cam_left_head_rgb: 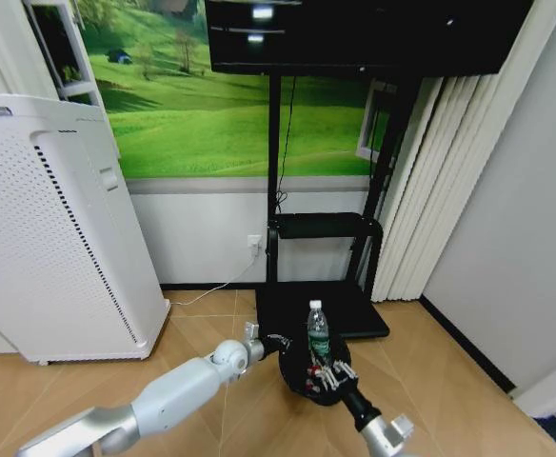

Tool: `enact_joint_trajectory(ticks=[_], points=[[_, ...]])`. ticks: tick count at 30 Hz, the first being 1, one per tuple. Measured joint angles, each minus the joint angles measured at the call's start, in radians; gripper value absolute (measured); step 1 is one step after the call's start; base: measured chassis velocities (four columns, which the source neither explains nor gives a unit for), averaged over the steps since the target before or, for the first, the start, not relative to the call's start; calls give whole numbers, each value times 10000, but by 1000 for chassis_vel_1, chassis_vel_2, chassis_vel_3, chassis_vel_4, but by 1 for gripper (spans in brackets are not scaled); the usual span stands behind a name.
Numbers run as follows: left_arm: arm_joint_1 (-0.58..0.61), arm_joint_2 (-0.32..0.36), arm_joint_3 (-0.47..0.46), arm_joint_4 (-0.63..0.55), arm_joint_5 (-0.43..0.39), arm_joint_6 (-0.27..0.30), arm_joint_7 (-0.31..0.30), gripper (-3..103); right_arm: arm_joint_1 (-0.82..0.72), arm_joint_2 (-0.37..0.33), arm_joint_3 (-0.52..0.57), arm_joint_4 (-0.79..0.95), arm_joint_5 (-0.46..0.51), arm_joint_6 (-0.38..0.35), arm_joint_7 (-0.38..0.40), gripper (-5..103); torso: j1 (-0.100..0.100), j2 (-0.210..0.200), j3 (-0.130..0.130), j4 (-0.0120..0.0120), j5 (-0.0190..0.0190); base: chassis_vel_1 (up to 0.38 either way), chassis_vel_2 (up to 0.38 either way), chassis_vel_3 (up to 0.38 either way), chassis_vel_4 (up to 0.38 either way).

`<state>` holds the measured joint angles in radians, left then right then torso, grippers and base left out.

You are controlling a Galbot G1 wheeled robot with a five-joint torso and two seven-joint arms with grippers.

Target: Pick up the trash bin and place the garbage on the floor into it.

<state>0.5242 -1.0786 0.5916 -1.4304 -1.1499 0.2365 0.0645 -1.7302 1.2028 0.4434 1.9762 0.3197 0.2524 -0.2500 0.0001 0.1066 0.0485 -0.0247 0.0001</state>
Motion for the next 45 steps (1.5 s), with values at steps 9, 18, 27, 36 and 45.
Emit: enact_joint_trajectory(ticks=[9,18,27,36,45], points=[[135,71,-187,-114,1,-11,-6,3,16,110,-315,-192,-609,152,152,37,0,0,0,0,-1,0,0,0,0],[241,152,-387,-168,-21,-11,-97,3,11,53,-282,-137,-529,153,182,70,0,0,0,-1,-1,0,0,0,0],[1430,623,-1882,-1012,-669,13,-1474,3,-14,287,377,1217,360,-324,1176,100,0,0,0,-6,-4,0,0,0,0],[4619,2233,-5982,-3781,-2004,550,-3624,3,216,86,1539,1469,1420,-1632,3652,100,0,1,1,2,-10,0,0,0,0],[7902,3252,-9666,-5541,-1905,742,-4431,3,-42,979,3097,1279,1544,-2128,4691,100,-1,2,-1,-11,-1,0,0,0,0]])
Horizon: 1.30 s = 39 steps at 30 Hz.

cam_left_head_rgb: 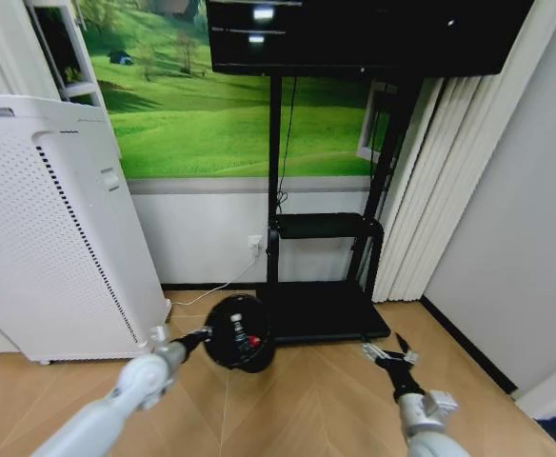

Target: Pick up the trash bin and place the garbage on the floor into it.

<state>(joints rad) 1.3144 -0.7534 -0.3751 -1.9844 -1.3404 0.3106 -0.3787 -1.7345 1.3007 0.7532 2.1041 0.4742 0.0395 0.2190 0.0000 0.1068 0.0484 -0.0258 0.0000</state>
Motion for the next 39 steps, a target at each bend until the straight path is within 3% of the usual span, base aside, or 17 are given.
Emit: enact_joint_trajectory(ticks=[1,2,5,6,8,10,12,13,16,17,19,26,39], points=[[834,-221,-906,-312,143,141,-165,3,-16,54,192,59,52,-39,40,100,0,0,1,1,-4,0,0,0,0],[834,-221,-906,-312,143,141,-165,3,-16,54,192,59,52,-39,40,100,0,0,1,1,-4,0,0,0,0],[3271,-1342,-3796,-1239,348,449,-781,3,-114,37,728,296,394,-180,62,100,0,0,-1,12,-5,0,0,0,0],[3271,-1342,-3796,-1239,348,449,-781,3,-114,37,728,296,394,-180,62,100,0,0,-1,12,-5,0,0,0,0],[4527,-1914,-5004,-1540,484,549,-822,3,-98,-24,841,330,545,-236,54,100,-1,0,-1,14,6,0,0,0,0],[5611,-2422,-5983,-1743,557,694,-706,3,-11,-62,846,332,607,-291,47,100,-1,0,0,15,-10,0,0,0,0],[6106,-2633,-6459,-1845,556,716,-627,3,25,-75,824,353,623,-328,46,100,-1,0,-1,13,-9,0,0,0,0],[6816,-2906,-7199,-1959,490,706,-502,3,46,-49,771,379,625,-372,41,100,-1,0,0,14,9,0,0,0,0],[7198,-3035,-7580,-1968,434,655,-398,3,38,16,768,397,608,-373,27,100,-1,1,0,11,2,0,0,0,0],[7677,-3218,-7999,-1931,416,537,-191,3,44,78,746,397,588,-373,4,100,-1,0,0,2,-7,0,0,0,0],[8419,-3561,-8479,-1845,447,254,51,3,101,149,653,325,558,-354,-123,100,-1,1,0,7,5,0,0,0,0],[9645,-4194,-8389,-1474,928,-292,256,3,429,228,303,-268,426,-93,-422,100,-1,-2,1,8,0,0,0,0,0],[10846,-5060,-7945,-1427,1872,-450,491,3,847,201,-139,-1624,479,574,-884,100,-1,-2,1,9,1,0,0,0,0]])
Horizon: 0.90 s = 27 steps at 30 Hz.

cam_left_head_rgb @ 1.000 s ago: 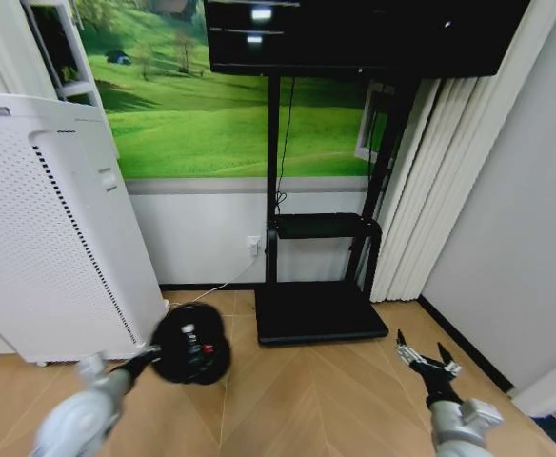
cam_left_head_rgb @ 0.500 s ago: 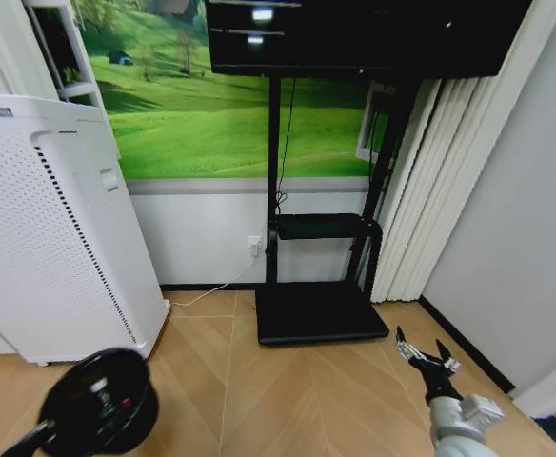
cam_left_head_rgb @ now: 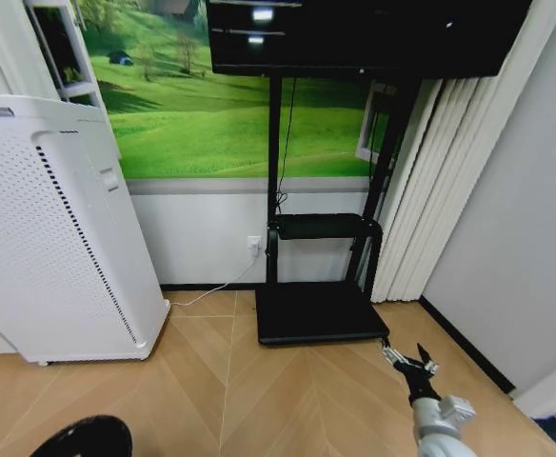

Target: Pick up the trash bin and place the garbage on the floor into it.

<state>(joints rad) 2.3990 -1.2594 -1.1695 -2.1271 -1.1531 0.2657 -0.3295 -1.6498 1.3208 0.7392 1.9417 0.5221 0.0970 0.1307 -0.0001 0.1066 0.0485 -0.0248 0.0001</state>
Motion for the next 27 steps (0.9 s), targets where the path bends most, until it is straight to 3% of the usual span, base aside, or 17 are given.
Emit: enact_joint_trajectory(ticks=[8,27], points=[[230,-257,-403,257,198,-134,266,3,-14,-78,-277,-527,57,404,-74,100,0,0,0,0,1,0,0,0,0],[-159,-564,-96,575,304,-49,347,3,-111,-293,-353,-480,91,491,-70,100,0,0,0,0,-1,4,5,-6,-4]])
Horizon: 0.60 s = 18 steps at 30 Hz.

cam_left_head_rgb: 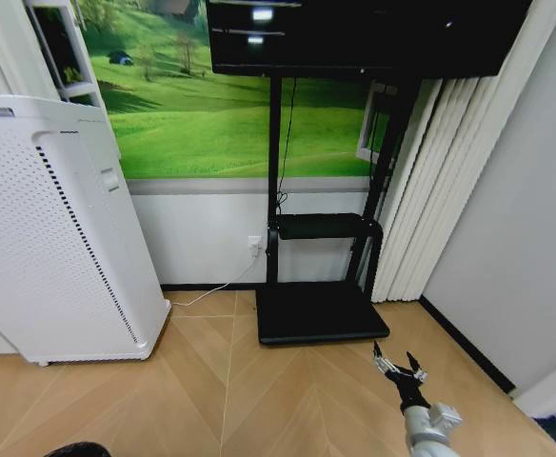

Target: Pick up the trash bin and place the garbage on the floor into it.

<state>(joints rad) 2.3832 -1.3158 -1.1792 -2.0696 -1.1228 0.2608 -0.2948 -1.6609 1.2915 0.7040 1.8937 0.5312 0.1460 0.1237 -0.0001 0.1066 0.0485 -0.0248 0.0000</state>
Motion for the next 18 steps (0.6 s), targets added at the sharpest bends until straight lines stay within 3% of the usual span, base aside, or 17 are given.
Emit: enact_joint_trajectory(ticks=[18], points=[[-607,526,-28,722,-22,195,-36,3,8,-270,145,-116,233,166,273,100,1,0,1,0,0,34,44,-34,-34]])
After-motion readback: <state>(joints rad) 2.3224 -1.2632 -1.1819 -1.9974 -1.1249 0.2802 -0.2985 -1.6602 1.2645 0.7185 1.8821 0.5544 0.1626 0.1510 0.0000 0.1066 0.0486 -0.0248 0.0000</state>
